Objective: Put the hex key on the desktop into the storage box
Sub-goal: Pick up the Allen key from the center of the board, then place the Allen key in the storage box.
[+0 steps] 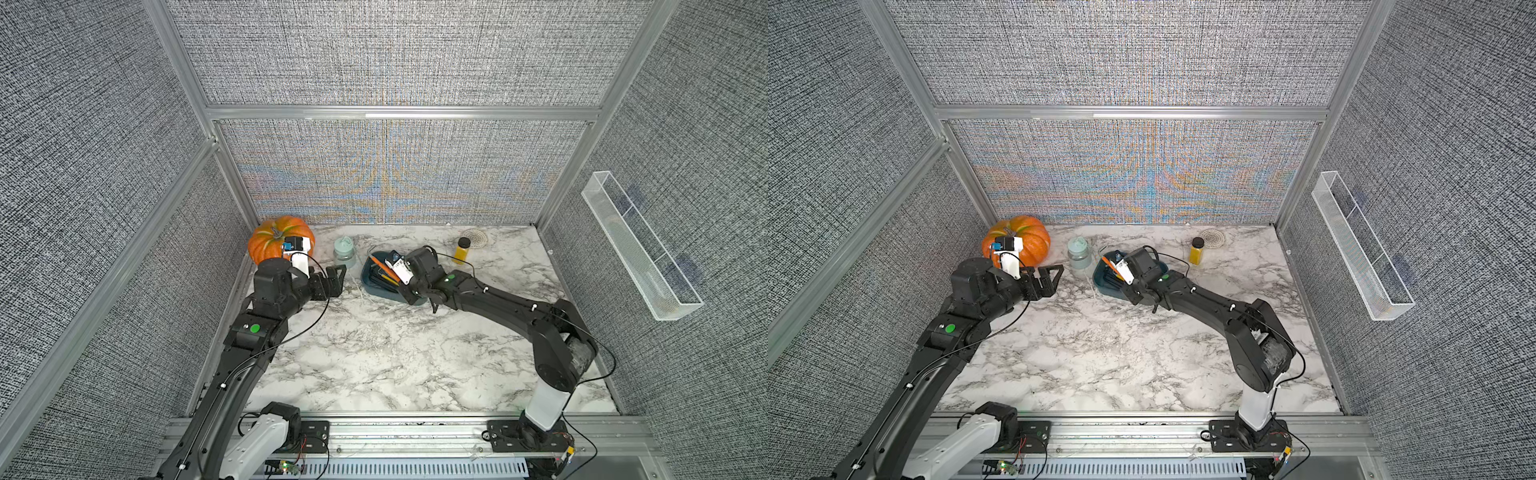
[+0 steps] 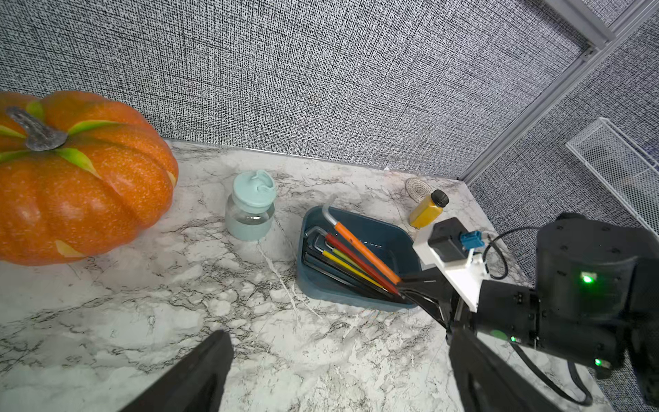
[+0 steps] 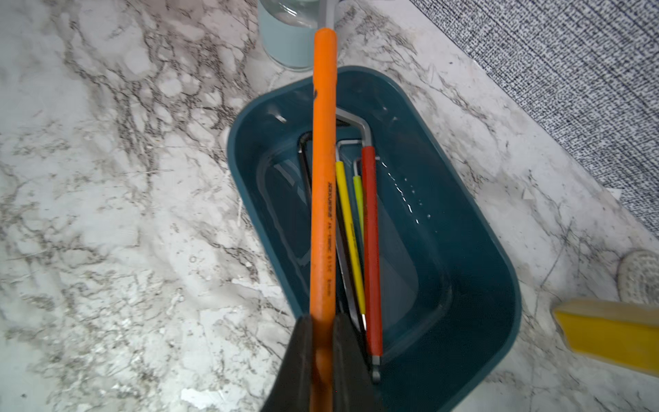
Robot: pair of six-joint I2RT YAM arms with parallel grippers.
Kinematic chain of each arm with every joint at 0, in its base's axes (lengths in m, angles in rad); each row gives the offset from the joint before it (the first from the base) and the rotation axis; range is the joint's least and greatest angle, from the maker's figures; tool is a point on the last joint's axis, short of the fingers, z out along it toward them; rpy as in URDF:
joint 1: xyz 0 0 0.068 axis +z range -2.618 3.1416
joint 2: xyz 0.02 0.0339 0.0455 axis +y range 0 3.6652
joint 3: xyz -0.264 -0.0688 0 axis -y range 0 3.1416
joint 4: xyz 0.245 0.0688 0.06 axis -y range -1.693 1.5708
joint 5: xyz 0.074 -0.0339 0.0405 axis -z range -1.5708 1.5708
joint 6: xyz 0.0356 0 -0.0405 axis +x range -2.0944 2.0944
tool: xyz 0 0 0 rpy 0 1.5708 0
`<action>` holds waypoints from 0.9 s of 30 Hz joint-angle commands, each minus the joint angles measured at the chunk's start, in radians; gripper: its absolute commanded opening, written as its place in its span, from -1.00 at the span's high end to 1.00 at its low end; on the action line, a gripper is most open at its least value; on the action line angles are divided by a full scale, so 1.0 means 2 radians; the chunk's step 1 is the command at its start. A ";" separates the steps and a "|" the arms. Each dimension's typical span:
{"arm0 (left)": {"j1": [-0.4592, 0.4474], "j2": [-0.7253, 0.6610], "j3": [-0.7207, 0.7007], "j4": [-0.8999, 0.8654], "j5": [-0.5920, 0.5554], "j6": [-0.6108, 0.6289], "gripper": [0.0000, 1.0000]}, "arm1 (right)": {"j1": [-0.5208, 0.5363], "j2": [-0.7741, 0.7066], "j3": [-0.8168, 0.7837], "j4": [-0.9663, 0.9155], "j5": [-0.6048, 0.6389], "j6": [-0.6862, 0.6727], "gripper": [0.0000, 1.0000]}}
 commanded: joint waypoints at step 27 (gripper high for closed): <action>0.000 0.001 -0.007 0.020 0.002 0.001 -1.00 | -0.043 0.107 0.047 0.003 -0.018 -0.041 0.13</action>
